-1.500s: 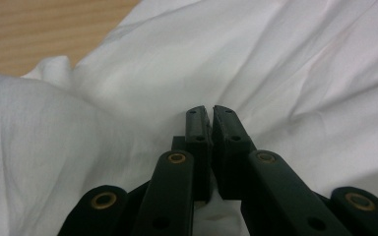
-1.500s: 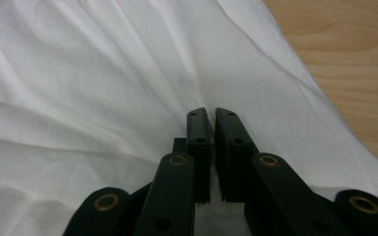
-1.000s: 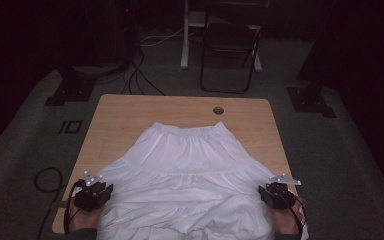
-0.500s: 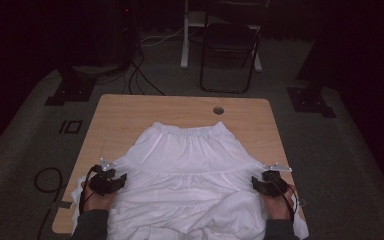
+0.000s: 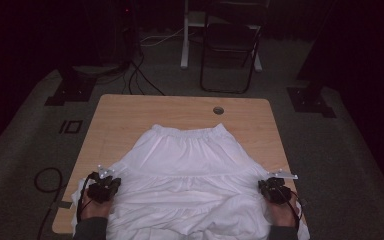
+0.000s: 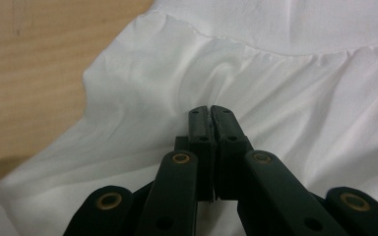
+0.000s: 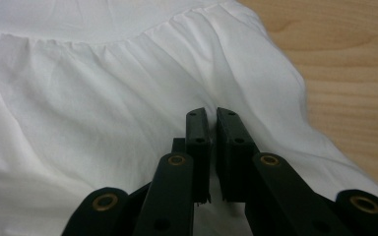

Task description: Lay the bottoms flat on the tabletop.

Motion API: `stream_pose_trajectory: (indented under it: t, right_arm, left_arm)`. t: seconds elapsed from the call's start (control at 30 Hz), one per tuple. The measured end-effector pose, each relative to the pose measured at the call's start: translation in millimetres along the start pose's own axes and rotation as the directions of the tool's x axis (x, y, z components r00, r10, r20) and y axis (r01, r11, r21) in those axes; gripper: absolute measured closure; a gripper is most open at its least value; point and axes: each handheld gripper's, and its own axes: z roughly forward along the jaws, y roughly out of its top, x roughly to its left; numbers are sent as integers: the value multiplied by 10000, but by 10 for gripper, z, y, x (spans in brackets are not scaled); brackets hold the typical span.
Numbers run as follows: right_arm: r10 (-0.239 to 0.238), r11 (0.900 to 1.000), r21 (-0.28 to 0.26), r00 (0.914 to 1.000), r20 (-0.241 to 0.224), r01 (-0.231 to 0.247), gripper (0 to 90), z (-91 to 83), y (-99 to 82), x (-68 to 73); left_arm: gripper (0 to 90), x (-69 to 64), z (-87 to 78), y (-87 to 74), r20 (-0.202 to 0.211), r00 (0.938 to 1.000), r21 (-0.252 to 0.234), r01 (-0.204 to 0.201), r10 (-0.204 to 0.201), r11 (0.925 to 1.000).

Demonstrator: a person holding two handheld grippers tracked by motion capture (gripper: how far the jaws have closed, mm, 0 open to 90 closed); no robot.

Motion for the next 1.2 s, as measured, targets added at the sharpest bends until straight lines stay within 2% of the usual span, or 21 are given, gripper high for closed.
stream_pose_trajectory:
  t: [0.13,0.43,0.63,0.73,0.77,0.83,0.87,0.97,1.07,1.2]
  right_arm:
    - [-134,9999,99,9999,20,134,846,-90,-96,42]
    - [-10,9999,171,10000,-49,11,845,-316,-353,91]
    - [184,9995,266,9998,3,-184,843,-427,-472,129]
    - [283,9991,327,9996,1,-283,835,-446,-482,142]
    - [249,9991,342,9997,-74,-246,785,-449,-469,162]
    - [169,9995,273,9998,-125,-165,766,-444,-456,173]
    - [137,9998,169,9998,-164,-134,723,-439,-403,197]
    - [56,9999,-82,9996,-292,-58,674,-438,-333,222]
    - [-61,9998,-176,9996,-288,56,635,-417,-204,269]
    - [-477,9982,-367,9984,-309,466,616,-366,-55,318]
  left_arm:
    - [879,-9,-103,-123,99,9999,20,141,-141,9999]
    - [877,-95,-318,-360,225,9991,239,362,-367,9991]
    - [863,-164,-413,-453,155,9988,399,449,-456,9982]
    - [802,-184,-423,-448,120,9988,484,462,-468,9978]
    - [771,-210,-423,-405,214,9992,295,341,-348,9990]
    - [755,-227,-422,-370,237,9993,189,288,-293,9994]
    - [718,-248,-420,-313,190,9996,85,200,-202,9998]
    - [688,-287,-386,-156,182,9998,-162,18,-15,9999]
    - [656,-322,-305,-9,241,9995,-216,-193,198,9996]
    - [618,-388,-181,130,333,9982,-184,-490,496,9986]
